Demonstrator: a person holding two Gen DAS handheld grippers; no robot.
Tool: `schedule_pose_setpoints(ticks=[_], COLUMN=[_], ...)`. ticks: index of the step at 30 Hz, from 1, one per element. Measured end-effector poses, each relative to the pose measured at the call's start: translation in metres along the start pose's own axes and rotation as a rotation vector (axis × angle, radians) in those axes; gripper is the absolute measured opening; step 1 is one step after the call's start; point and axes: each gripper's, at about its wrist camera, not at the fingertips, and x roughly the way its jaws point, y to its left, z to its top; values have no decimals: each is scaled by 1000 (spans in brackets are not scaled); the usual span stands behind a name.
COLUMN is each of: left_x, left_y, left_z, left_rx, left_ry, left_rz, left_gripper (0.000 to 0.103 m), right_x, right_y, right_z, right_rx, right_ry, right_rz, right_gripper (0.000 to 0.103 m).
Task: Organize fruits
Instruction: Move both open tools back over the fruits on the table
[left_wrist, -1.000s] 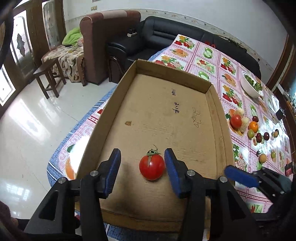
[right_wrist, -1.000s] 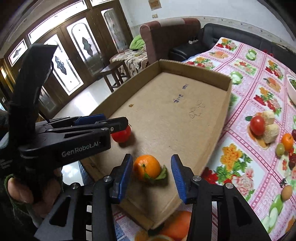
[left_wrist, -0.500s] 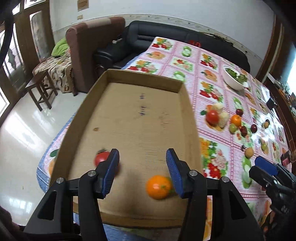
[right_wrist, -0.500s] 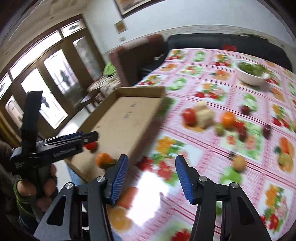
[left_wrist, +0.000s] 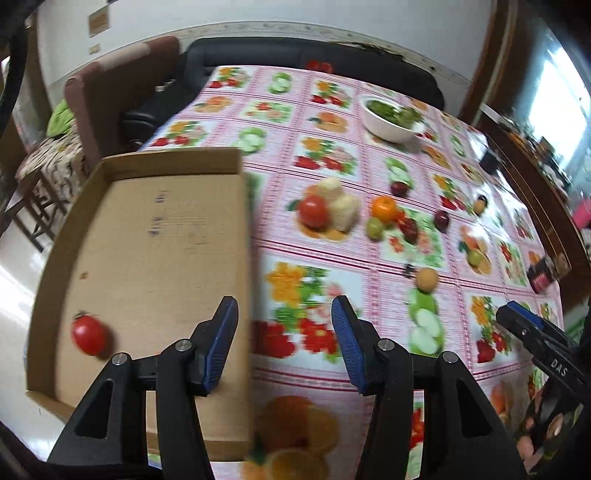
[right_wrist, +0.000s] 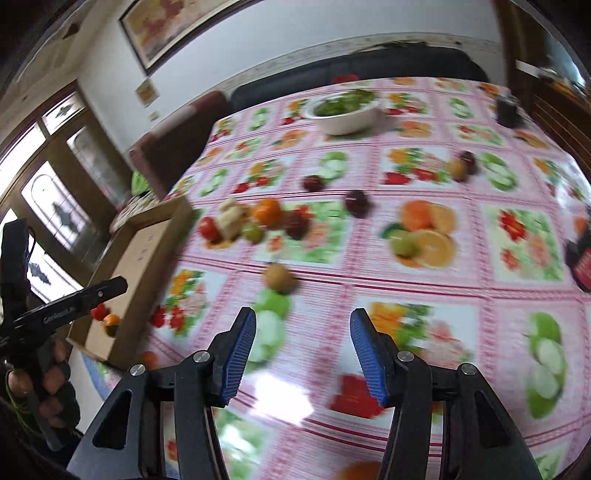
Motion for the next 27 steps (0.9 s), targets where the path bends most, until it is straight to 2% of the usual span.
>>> schedule_pose_setpoints(ticks=[8, 16, 27], left_x=[10, 21, 42], left_y=[-44, -73, -99], left_z=[4, 4, 10], left_rx=[62, 93, 121], left_ry=[33, 62, 95], left_rz=[-76, -150, -208], left_gripper=[51, 51, 51], right_x=[-15, -12, 3], right_y=[-47, -65, -82], right_z=[-7, -6, 31], right_rx=[81, 107, 92], right_ry=[-27, -24, -33], right_rz=[-65, -90, -141], right_gripper=[55, 55, 55])
